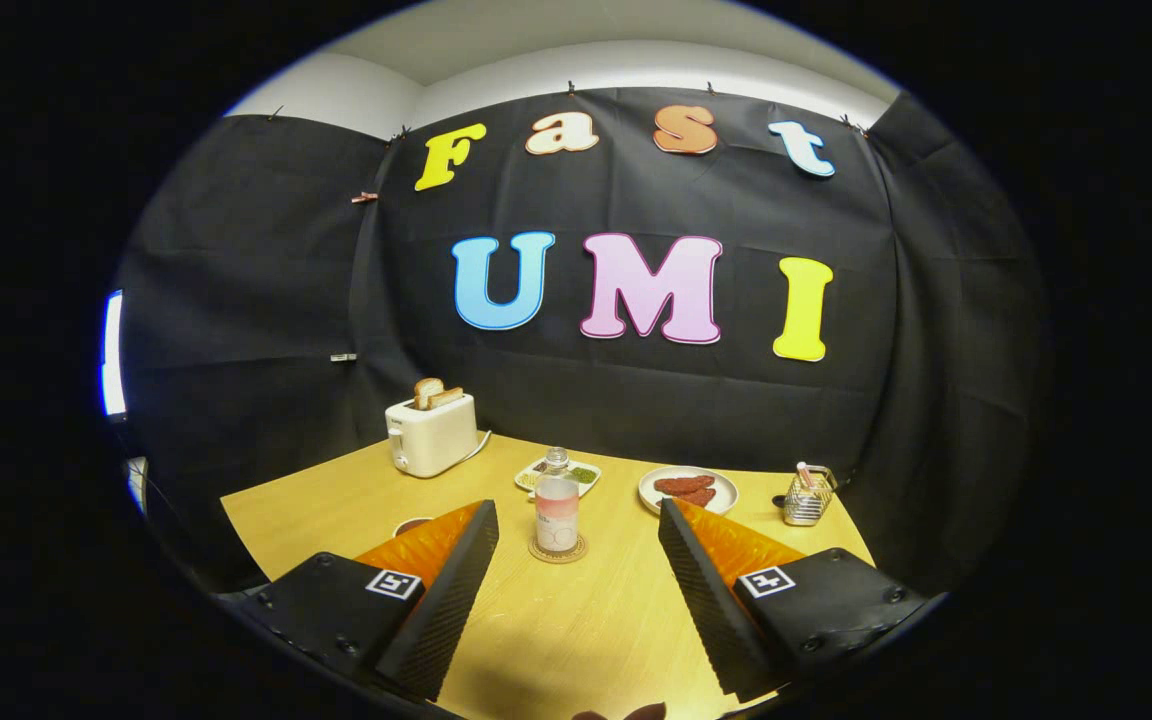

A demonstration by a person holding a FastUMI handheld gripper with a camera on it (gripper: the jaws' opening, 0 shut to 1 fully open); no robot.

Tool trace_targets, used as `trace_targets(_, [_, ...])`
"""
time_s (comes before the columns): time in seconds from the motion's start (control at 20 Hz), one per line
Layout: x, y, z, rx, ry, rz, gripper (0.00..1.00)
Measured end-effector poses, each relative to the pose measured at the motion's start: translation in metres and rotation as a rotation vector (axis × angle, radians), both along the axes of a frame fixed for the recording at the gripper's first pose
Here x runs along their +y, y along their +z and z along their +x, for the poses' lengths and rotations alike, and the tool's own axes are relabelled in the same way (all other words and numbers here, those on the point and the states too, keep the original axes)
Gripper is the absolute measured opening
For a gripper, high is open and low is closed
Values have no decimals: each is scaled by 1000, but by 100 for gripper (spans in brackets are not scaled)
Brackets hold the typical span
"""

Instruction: Take the bottle from table, then pour the juice into the cup, finally place the bottle on the coaster

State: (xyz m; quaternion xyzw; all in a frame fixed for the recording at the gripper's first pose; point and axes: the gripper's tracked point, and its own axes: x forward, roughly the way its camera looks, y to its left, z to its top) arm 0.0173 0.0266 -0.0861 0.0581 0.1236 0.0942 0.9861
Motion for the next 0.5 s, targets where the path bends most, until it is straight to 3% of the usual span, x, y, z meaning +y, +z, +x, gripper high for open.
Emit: trace_targets(0.5, [-28,11,-3,-22,-22,-45,99])
